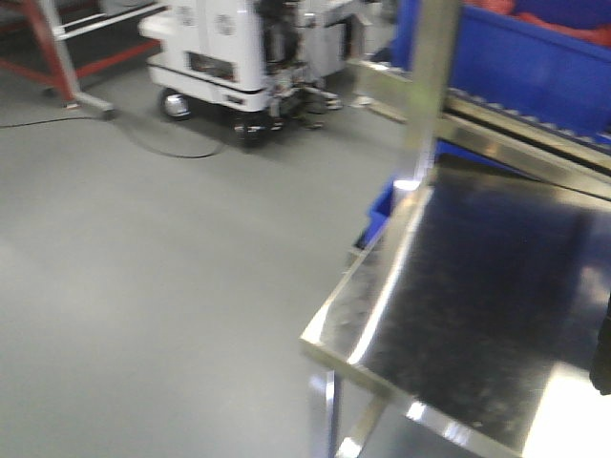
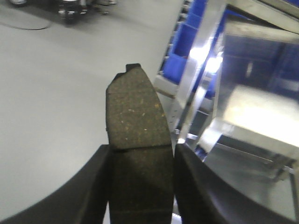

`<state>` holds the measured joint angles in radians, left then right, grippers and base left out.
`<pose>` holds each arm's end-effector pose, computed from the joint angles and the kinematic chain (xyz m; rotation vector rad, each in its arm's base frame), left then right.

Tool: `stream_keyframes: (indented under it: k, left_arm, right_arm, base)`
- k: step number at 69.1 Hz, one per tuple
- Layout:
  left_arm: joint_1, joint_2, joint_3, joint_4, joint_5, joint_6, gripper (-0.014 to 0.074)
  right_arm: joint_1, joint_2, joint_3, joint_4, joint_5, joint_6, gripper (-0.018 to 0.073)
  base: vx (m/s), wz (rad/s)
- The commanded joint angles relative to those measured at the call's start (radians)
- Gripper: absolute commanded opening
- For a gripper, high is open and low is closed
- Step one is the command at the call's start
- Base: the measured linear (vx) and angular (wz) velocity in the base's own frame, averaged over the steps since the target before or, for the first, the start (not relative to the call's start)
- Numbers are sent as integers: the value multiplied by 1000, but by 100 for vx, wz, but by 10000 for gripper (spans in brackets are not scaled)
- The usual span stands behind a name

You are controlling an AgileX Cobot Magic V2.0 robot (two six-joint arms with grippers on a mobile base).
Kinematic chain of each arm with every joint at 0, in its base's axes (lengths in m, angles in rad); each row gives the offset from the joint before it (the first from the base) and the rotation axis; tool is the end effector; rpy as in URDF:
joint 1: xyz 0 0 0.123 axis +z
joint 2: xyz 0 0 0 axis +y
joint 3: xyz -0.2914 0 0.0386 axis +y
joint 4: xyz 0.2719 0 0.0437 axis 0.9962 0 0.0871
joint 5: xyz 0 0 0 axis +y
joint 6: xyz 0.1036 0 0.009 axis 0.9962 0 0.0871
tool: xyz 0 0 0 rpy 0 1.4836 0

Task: Move and align brake pads A on conveyor
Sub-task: 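Back the base away from the steel table and turn, then drive along the yellow floor line past the striped cones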

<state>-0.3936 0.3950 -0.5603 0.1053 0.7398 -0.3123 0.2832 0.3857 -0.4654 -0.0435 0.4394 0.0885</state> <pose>0.0939 -0.0310 0.3102 0.1203 2.0655 -0.3159 0.1083 0.0295 0.3056 -0.2029 1.8371 0.2152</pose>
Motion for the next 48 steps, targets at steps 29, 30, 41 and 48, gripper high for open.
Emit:
stream_keyframes:
  k: [29, 30, 41, 48]
  left_arm:
    - [-4, 6, -28, 5, -87, -6, -6]
    - [-4, 6, -28, 5, -87, -6, -6]
    - [-4, 6, -28, 5, -87, -6, -6]
    - [-4, 6, -28, 5, -87, -6, -6]
  right_arm:
    - [-3, 5, -28, -7, -107, -9, -4]
    - [-3, 5, -28, -7, -107, -9, -4]
    - [-3, 5, -28, -7, -107, -9, -4]
    - [-3, 5, -28, -7, -107, -9, -4]
  base:
    - [-22, 84]
    - [-22, 86]
    - [-21, 83]
    - [-18, 78]
